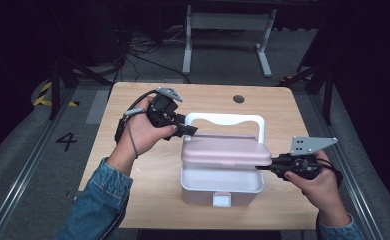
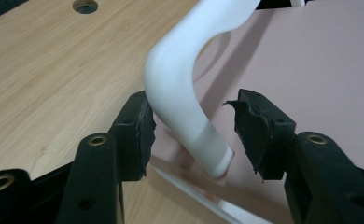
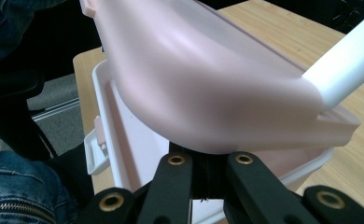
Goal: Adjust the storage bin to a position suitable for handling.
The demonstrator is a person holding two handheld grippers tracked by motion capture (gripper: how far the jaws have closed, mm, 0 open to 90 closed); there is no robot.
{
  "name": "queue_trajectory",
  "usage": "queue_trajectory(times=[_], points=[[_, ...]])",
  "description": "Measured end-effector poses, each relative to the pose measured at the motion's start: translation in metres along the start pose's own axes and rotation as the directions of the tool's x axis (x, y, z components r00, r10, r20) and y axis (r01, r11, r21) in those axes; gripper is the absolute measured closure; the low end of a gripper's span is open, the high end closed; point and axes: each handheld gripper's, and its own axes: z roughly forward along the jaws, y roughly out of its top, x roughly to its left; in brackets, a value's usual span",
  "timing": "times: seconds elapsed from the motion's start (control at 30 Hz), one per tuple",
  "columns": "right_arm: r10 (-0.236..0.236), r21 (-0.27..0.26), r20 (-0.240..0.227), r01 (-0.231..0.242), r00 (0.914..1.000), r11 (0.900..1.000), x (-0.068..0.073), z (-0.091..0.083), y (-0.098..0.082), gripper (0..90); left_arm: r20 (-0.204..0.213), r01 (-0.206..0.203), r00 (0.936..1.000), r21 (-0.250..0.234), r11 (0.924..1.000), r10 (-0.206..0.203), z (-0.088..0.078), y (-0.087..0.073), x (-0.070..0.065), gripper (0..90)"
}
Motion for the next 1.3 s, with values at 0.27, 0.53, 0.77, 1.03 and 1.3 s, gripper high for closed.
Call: queue_trajectory(times=[0.27, 0.53, 0.77, 1.03, 1.3], points=[[0.001, -0.032, 0.017, -0.001, 0.9999, 0.999, -0.003, -0.001, 0.005, 90.0, -0.05, -0.008, 0.9987, -0.023, 0.9997, 0.006, -0.02, -0.019, -0.007, 50.1], [-0.011, -0.07, 0.042, 0.013, 0.9991, 0.997, -0.007, -0.002, 0.01, 90.0, -0.061, 0.009, 0.9981, -0.029, 0.9995, -0.011, -0.027, -0.039, -0.01, 50.0], [-0.007, -0.11, 0.058, 0.014, 0.9983, 0.994, -0.011, -0.002, 0.014, 90.0, -0.077, -0.036, 0.9965, -0.042, 0.9985, 0.033, -0.026, -0.046, -0.021, 48.9], [0.006, -0.146, 0.084, 0.007, 0.9964, 0.989, -0.013, -0.002, 0.016, 90.0, -0.085, -0.108, 0.9909, -0.029, 0.9938, 0.105, -0.016, -0.047, -0.033, 45.9], [0.021, -0.156, 0.088, -0.007, 0.9959, 0.988, -0.014, -0.002, 0.017, 90.0, -0.093, -0.15, 0.9854, -0.071, 0.9861, 0.143, -0.006, -0.043, -0.04, 45.3]])
